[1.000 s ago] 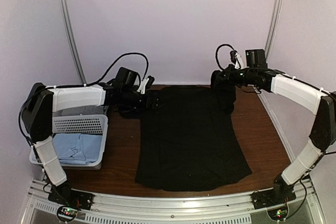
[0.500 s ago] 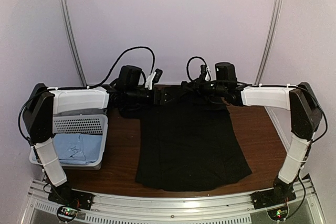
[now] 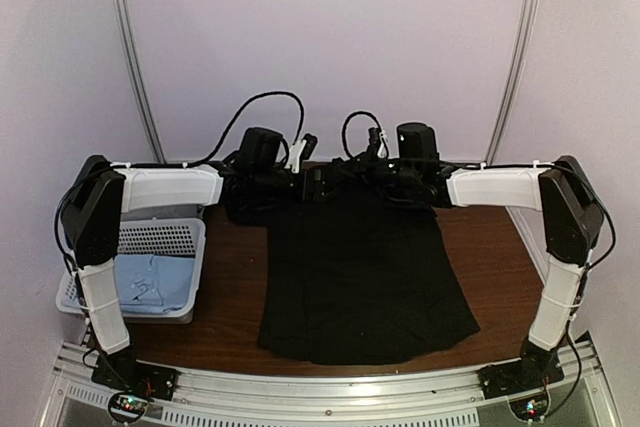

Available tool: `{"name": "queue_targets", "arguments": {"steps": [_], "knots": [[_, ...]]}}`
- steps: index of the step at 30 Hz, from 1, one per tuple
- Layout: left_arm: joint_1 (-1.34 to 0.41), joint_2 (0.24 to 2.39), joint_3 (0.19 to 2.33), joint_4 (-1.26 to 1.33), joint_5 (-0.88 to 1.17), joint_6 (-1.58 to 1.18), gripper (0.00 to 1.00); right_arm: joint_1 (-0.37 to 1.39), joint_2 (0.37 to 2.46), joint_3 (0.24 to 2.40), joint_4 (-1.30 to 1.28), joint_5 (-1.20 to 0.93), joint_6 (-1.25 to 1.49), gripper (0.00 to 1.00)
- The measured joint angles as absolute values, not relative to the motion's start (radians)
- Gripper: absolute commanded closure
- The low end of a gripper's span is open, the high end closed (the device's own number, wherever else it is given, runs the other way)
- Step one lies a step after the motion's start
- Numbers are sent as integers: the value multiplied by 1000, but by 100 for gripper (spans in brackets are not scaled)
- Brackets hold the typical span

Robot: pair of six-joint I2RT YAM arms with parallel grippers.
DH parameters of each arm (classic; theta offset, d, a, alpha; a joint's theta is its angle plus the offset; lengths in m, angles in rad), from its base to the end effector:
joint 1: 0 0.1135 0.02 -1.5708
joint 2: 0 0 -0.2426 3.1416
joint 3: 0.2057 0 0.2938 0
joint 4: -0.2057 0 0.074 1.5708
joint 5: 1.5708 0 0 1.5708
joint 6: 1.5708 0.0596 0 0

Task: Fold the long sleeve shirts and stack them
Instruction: Pass from the right arm to the left

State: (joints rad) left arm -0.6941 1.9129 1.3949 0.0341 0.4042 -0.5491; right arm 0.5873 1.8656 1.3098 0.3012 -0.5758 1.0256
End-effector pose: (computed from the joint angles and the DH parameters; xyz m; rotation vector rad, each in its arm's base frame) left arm 0.3655 -0.3347 0.1919 0.4335 2.1872 -1.1471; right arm 0.3870 0.2966 0.2136 -0.0125 2.1257 1.5810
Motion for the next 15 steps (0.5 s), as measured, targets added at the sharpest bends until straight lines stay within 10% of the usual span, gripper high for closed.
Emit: {"name": "queue_targets", "arguments": {"steps": [4, 9, 15], "knots": [[-696, 1948, 1432, 35, 395, -548, 45, 594, 1876, 1311, 303, -576, 1025, 100], [-698, 1961, 1452, 36, 399, -552, 99, 596, 1879, 1311, 304, -574, 1017, 93], [-710, 1971, 1473, 21, 379, -551, 100, 595, 1877, 1316, 282, -555, 960, 62]]}}
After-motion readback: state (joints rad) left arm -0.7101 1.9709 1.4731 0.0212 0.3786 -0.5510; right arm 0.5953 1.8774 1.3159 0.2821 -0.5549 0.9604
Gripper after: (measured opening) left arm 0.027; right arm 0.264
